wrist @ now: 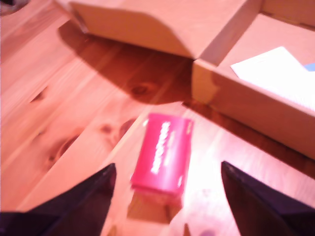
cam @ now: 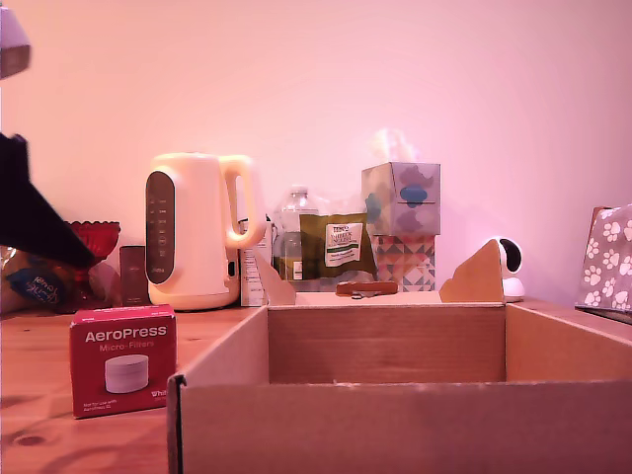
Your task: Pick the red carton of coffee filters and place it in the cardboard box
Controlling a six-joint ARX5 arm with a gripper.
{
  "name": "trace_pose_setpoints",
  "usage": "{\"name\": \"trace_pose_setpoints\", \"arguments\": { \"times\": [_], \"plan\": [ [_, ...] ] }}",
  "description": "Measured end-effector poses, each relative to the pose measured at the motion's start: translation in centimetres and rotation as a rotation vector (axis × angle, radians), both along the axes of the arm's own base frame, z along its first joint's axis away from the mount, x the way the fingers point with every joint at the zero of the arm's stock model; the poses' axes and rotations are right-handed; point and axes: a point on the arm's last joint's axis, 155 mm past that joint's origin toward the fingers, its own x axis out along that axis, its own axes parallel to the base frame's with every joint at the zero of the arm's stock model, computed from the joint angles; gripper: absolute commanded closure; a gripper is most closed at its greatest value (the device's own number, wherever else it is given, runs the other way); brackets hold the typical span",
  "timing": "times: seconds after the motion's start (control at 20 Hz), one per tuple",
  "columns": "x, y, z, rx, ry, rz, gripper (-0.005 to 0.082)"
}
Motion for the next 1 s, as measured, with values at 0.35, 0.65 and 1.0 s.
{"name": "trace_pose_setpoints", "arguments": {
  "times": [0.35,0.65,1.0],
  "plan": [
    [2.9,-0.7,-3.9,0.042,0.009,0.007,0.0108],
    [2.3,-1.9,-7.1,0.07,0.081,-0.032,0.0142],
    [1.5,-2.2,-7.9,0.102,0.116,-0.037,0.0519]
  ]
}}
